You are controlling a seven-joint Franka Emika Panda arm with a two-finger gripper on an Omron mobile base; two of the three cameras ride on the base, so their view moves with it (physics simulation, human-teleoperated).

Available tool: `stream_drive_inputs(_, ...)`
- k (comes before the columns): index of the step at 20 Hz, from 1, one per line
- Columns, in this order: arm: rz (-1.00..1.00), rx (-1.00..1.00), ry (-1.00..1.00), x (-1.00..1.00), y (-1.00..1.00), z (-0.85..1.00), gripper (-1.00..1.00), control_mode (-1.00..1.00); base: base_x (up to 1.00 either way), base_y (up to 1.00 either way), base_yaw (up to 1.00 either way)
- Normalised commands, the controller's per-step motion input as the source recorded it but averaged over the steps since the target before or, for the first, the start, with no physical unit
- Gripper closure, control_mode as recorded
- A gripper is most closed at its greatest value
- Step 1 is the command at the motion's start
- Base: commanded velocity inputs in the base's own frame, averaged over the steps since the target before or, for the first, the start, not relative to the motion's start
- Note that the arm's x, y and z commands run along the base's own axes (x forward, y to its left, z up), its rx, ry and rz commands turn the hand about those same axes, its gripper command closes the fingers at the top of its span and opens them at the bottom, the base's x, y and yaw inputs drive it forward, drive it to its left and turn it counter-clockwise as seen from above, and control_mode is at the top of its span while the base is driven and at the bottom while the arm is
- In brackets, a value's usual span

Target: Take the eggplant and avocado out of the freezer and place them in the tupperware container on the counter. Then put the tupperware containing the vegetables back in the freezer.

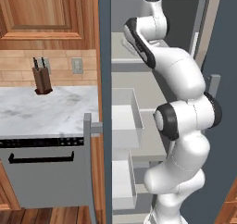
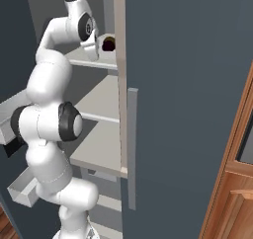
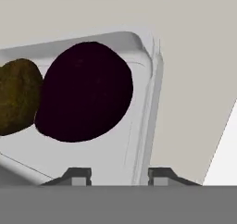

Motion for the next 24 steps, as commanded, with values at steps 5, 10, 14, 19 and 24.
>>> stream_drive_inputs(5, 0.0, 0.0, -0.15, -0.07, 0.0, 0.0, -1.0, -1.0, 0.0, 0.0, 0.0)
stream_drive_inputs(10, 0.0, -0.01, -0.33, -0.83, -0.05, 0.05, -1.0, -1.0, 0.0, 0.0, 0.0)
stream_drive_inputs(14, 0.0, 0.0, -0.3, -1.0, -0.07, 0.17, -1.0, -1.0, 0.0, 0.0, 0.0)
stream_drive_inputs(19, 0.0, 0.0, -0.22, -1.0, -0.09, 0.42, -1.0, -1.0, 0.0, 0.0, 0.0)
stream_drive_inputs(24, 0.03, 0.0, -0.11, -1.0, -0.18, 0.74, -1.0, -1.0, 0.0, 0.0, 0.0)
